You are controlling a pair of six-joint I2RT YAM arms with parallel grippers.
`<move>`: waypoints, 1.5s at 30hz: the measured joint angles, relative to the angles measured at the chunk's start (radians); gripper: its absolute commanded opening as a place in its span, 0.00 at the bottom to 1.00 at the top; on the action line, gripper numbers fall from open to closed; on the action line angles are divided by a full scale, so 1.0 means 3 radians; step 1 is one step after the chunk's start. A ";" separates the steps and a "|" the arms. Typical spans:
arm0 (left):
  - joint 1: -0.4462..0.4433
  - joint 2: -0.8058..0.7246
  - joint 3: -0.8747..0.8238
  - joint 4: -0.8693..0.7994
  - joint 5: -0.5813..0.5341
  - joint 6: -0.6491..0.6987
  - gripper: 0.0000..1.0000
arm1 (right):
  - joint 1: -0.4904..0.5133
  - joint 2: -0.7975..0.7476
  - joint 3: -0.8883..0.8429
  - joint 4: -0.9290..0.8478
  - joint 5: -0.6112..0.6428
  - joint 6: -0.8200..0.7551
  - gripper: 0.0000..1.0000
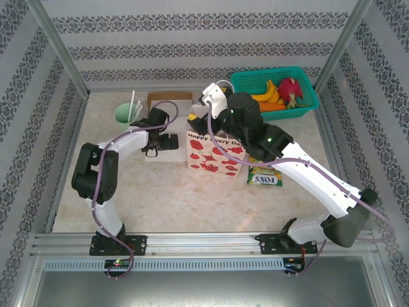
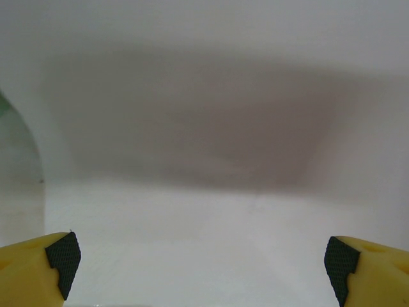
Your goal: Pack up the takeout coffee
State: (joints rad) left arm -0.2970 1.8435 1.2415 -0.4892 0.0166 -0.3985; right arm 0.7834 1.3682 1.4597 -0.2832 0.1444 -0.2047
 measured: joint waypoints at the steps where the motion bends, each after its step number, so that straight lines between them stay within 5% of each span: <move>1: -0.0019 0.0061 0.0001 0.0006 -0.0019 0.0009 1.00 | 0.0000 -0.0004 -0.0006 0.0001 0.0009 0.0001 0.98; 5: -0.0172 0.0264 0.0036 -0.0003 -0.0182 0.0041 0.99 | 0.0000 -0.0046 -0.0033 0.0000 0.0052 0.0027 0.98; 9: -0.0280 0.0332 0.0090 -0.0037 -0.0347 0.0050 0.86 | 0.0000 -0.0084 -0.0034 0.0000 0.0090 0.0061 0.98; 22: -0.0294 0.0322 0.0092 -0.0102 -0.0509 0.0060 0.00 | 0.0000 -0.0193 -0.0107 -0.0001 0.0174 0.0069 0.98; 36: -0.0294 -0.0769 0.0656 -0.0493 -0.0470 0.0057 0.00 | 0.0001 -0.0228 -0.0149 -0.0001 -0.0065 0.0103 0.98; 45: -0.0291 -0.1347 0.1314 -0.0698 0.0104 -0.0093 0.00 | 0.0167 0.0005 -0.0017 0.0034 -0.0487 0.0097 0.94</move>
State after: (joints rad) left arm -0.3843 1.4395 1.6356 -0.6987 0.0479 -0.4263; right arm 0.8333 1.3697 1.4548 -0.2729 -0.0017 -0.1757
